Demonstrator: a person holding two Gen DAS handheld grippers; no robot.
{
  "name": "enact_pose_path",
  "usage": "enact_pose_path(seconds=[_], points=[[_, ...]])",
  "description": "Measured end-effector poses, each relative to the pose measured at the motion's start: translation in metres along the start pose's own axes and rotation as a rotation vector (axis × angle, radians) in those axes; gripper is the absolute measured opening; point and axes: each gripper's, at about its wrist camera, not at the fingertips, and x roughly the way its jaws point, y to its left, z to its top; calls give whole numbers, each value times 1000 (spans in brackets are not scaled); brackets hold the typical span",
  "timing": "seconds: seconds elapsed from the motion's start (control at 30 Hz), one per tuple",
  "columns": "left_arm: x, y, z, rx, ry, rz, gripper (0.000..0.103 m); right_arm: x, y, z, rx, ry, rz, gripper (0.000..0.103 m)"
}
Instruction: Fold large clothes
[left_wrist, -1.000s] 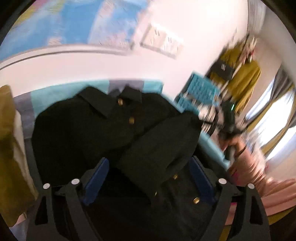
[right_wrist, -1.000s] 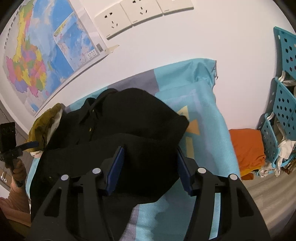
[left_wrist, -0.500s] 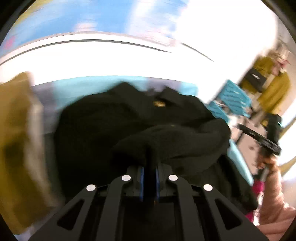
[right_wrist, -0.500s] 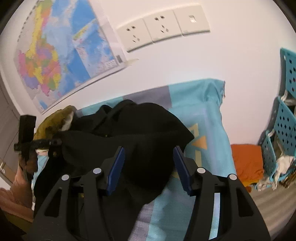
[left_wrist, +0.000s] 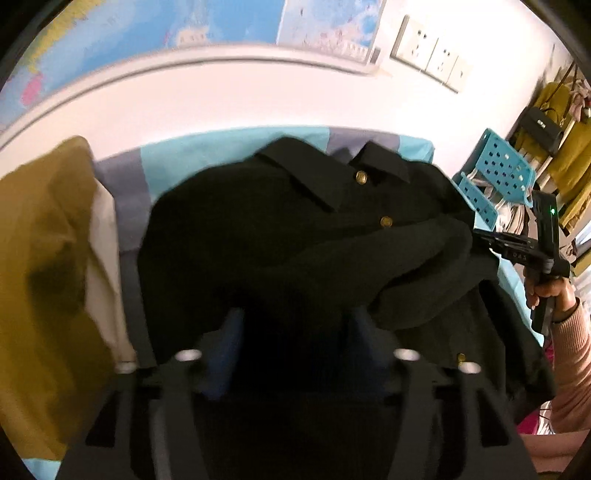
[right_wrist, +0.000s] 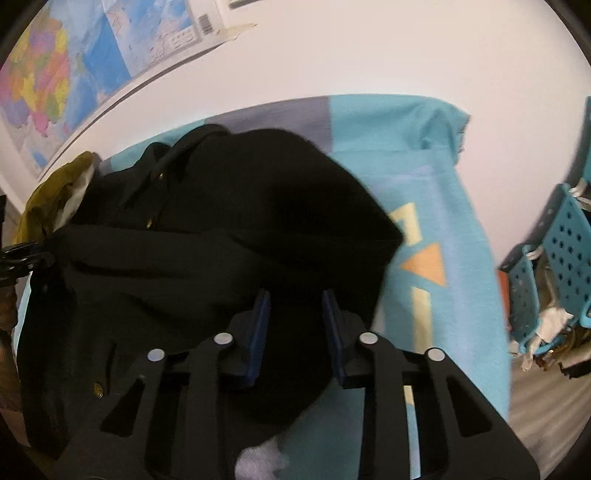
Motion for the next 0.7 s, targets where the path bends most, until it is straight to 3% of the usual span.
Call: enact_pose_path(seconds=[0.07, 0.13, 0.23, 0.33, 0.43, 0.53, 0.63, 0.7], points=[[-8, -6, 0, 54, -33, -3, 64, -13, 6, -1, -16, -28, 7, 31], [-5, -11, 2, 88, -8, 29, 64, -30, 29, 0, -76, -77, 37, 31], [-5, -10, 3, 68, -8, 77, 63, -37, 69, 4, -173, -102, 128, 35], [-36, -2, -8, 51, -93, 64, 68, -14, 114, 3, -254, -40, 246, 37], [-71, 9, -32, 47, -150, 78, 72, 17, 141, 0, -305, 39, 247, 39], [-89, 18, -60, 54, -132, 111, 76, 41, 146, -4, -271, 117, 230, 42], [-93, 23, -99, 51, -68, 110, 76, 24, 155, -7, -275, 79, 268, 46], [-92, 20, -117, 65, -50, 81, 76, 2, 171, -16, -305, 47, 345, 49]])
